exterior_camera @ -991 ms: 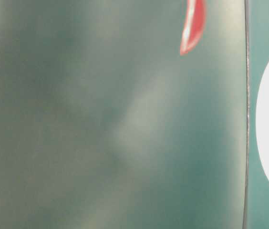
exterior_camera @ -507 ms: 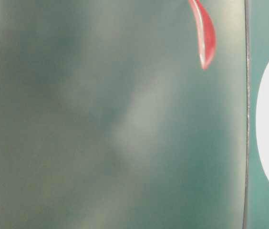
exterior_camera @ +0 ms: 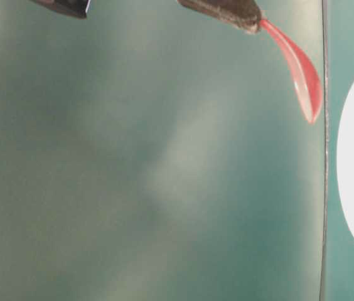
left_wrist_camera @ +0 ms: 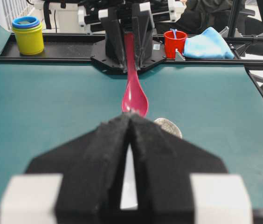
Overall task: Scoop the yellow hexagonal prism block from the bowl with a spoon using the right arm.
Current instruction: 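Carry the spoon over the white bowl and lower it inside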
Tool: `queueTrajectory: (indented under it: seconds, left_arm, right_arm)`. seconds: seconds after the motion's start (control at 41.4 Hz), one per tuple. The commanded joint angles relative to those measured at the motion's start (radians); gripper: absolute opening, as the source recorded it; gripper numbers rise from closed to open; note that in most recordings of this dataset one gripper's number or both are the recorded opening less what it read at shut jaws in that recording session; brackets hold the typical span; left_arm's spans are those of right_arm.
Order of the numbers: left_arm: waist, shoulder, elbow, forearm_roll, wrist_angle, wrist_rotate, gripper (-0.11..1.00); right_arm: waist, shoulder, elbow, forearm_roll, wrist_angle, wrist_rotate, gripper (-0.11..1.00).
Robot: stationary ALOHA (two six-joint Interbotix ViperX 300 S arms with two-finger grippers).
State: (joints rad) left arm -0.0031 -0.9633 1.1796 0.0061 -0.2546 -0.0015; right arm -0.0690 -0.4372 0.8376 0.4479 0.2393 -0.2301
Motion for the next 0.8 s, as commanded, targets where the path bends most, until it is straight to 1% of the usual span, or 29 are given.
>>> queueTrajectory:
  seconds: [0.0,0.411,0.507,0.628,0.773]
  left_arm:
    - [-0.002,0.005,-0.031,0.003,-0.011,-0.002,0.03]
    - [-0.002,0.005,-0.037,0.003,-0.011,-0.009,0.03]
    - [-0.002,0.005,-0.037,0.003,-0.011,-0.011,0.03]
    - [-0.002,0.005,-0.037,0.003,-0.011,-0.011,0.03]
    - [-0.002,0.005,-0.037,0.003,-0.012,-0.011,0.03]
  right_arm:
    - [-0.005,0.0,-0.032,-0.005,-0.003,0.0,0.24]
    - [-0.005,0.002,-0.034,-0.011,0.014,0.0,0.24]
    - [-0.006,0.005,-0.034,-0.029,0.018,0.0,0.24]
    - [-0.02,0.02,-0.043,-0.074,0.029,0.002,0.24]
    - [-0.046,0.057,-0.069,-0.095,0.067,0.002,0.24]
